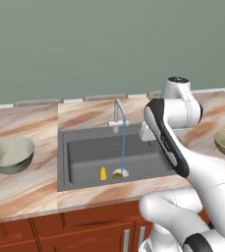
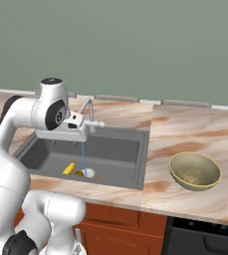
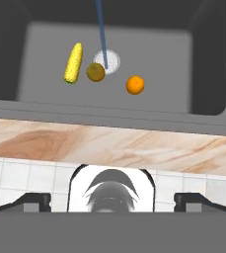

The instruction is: Pick the oranges from the sink and place them in one bowl. Place the corn in the other bowl. Then turn off the sink faucet.

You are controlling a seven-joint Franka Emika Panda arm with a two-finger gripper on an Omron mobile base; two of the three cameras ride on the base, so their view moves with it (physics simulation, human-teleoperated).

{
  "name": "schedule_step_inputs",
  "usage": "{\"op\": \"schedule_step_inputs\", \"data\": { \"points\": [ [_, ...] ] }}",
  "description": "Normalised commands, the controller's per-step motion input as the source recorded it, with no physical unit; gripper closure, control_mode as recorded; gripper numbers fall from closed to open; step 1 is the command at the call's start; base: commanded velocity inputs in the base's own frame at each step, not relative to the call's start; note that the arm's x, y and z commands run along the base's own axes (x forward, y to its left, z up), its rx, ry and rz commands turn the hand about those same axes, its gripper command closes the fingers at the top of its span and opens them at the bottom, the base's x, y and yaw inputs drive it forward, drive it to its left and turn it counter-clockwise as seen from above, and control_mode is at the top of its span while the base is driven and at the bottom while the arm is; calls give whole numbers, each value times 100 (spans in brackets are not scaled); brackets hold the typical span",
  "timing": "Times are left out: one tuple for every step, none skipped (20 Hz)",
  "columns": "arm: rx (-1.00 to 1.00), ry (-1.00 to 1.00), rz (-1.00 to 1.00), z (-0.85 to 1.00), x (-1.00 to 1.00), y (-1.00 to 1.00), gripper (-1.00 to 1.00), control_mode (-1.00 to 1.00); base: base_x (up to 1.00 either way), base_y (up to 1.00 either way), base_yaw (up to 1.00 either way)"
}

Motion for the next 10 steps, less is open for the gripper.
{"op": "schedule_step_inputs", "data": {
  "points": [
    [0, 9, 0, -24, 0, 9, -100, -100, 0, 0, 0],
    [0, 12, 0, -24, 0, 11, -100, -100, 0, 0, 0],
    [0, 13, 0, -24, 0, 10, -100, -100, 0, 0, 0],
    [0, 14, 0, -22, 0, 10, -100, -100, 0, 0, 0],
    [0, 14, 0, -24, 0, 11, -100, -100, 0, 0, 0],
    [0, 13, 0, -24, 0, 11, -100, -100, 0, 0, 0],
    [0, 12, 0, -24, 0, 13, -100, -100, 0, 0, 0],
    [0, 11, 0, -27, 0, 14, -100, -100, 0, 0, 0],
    [0, 10, 0, -27, 0, 12, -100, -100, 0, 0, 0],
    [0, 10, 0, -27, 0, 9, -100, -100, 0, 0, 0]
  ]
}}
